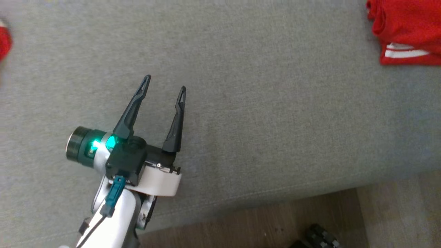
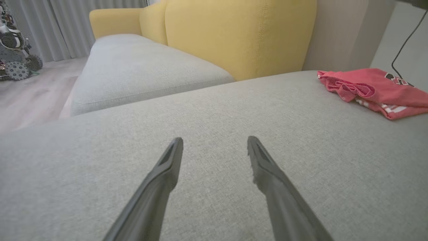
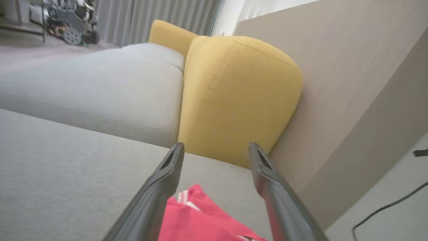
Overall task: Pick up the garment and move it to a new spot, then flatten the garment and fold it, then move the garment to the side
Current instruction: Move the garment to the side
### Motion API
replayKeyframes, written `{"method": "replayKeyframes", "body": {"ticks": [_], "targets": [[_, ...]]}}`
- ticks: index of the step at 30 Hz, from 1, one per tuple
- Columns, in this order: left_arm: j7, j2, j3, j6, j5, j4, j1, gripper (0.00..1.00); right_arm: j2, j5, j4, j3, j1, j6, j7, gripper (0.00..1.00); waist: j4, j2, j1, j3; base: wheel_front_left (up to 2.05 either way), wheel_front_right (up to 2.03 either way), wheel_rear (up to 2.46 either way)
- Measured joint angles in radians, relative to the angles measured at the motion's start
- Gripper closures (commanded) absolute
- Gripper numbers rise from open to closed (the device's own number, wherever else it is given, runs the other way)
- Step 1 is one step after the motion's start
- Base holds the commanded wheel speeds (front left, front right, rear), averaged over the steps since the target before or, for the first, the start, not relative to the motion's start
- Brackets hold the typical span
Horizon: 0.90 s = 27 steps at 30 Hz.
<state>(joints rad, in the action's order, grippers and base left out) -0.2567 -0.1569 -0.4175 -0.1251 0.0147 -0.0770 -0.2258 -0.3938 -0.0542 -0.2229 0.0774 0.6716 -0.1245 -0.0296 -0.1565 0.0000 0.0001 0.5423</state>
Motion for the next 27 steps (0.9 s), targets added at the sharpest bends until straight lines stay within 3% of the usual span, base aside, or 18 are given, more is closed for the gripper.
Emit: {"method": "replayKeyframes", "body": {"ticks": [6,11,14,20,27], "targets": [[0.0,0.013,0.0,-0.013,-0.033,0.016,0.031,0.0,0.129,0.068,-0.026,-0.103,-0.112,0.0,-0.103,0.0,0.046,0.0,0.0,-0.086,0.0,0.0,0.0],[0.0,0.041,0.022,-0.012,-0.084,0.029,0.08,0.0,0.194,0.126,-0.084,-0.167,-0.186,0.0,-0.208,0.0,0.091,0.0,0.0,-0.166,0.0,0.0,0.0],[0.0,0.064,0.062,-0.006,-0.117,0.042,0.114,0.0,0.256,0.192,-0.04,-0.182,-0.277,0.0,-0.223,0.0,0.128,0.0,-0.0001,-0.235,0.0,0.0,0.0],[0.0,0.082,0.121,-0.001,-0.123,0.037,0.183,0.0,0.297,0.193,0.104,-0.18,-0.464,0.0,-0.225,0.0,0.171,0.0,-0.0001,-0.333,0.0,0.0,0.0],[0.0,0.095,0.169,0.011,-0.11,0.004,0.284,0.0,0.323,0.179,0.067,-0.18,-0.653,0.0,-0.225,0.0,0.197,0.0001,-0.0001,-0.436,0.0,0.0,0.0]]}}
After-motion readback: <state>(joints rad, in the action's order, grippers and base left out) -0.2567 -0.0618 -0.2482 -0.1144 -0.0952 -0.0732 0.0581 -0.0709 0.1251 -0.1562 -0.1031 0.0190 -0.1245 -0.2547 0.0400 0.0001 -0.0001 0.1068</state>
